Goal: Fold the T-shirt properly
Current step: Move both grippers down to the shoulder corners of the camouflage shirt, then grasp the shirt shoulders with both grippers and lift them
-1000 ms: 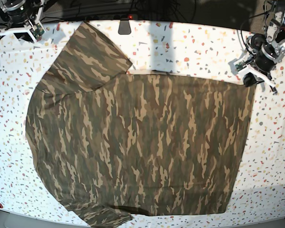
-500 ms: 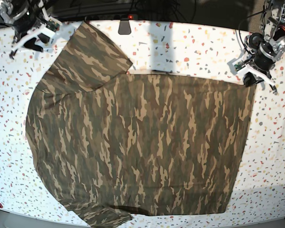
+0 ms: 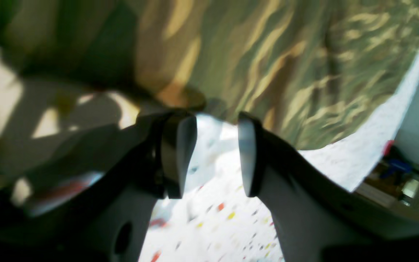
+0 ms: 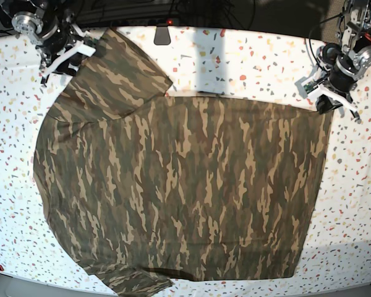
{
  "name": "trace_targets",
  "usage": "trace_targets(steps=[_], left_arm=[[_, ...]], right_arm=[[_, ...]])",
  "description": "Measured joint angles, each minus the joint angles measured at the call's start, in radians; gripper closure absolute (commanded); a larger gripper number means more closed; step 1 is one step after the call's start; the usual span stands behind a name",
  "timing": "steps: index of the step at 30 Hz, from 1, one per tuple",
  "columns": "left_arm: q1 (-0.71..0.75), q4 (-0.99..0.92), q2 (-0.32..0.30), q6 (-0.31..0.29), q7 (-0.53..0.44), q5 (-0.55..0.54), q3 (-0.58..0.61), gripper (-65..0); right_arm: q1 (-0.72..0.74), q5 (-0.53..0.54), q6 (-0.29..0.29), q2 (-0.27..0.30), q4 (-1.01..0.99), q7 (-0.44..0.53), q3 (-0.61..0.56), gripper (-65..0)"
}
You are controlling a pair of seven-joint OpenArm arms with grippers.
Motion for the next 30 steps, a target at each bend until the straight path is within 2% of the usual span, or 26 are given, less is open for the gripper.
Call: trace_targets(steps=[7,13,18,19,23,27,30], left_arm=[[0.000,0.000,0.000,-0.001,0.001,0.000,0.000,0.0],[0.000,0.000,0.001,-0.001,0.002,0.000,0.000,0.0],[0.000,0.000,0.001,-0.001,0.003,0.000,0.000,0.0],[0.000,0.000,0.001,-0.001,0.002,0.000,0.000,0.0],[0.000,0.000,0.000,-0.001,0.003,0.000,0.000,0.0],[0.000,0.000,0.000,-0.001,0.007,-0.033,0.000,0.0],[0.000,0.000,0.000,0.001,0.024,-0.077,0.000,0.0]], right_arm=[[0.116,-0.004,-0.001,0.000,-0.066,-0.020,-0.118,-24.0],[0.154,-0.004,0.005,0.000,-0.067,-0.042,-0.145,-24.0],[0.189,-0.019,0.161,0.001,-0.064,-0.042,-0.144,-23.9],[0.193,-0.019,0.182,0.001,-0.063,-0.041,-0.143,-22.0],[0.192,0.023,0.189,0.000,-0.065,-0.043,-0.143,-7.7],[0.193,0.077,0.183,0.001,-0.066,-0.051,-0.143,-0.7],[0.192,0.084,0.182,0.000,-0.065,-0.055,-0.143,0.0]])
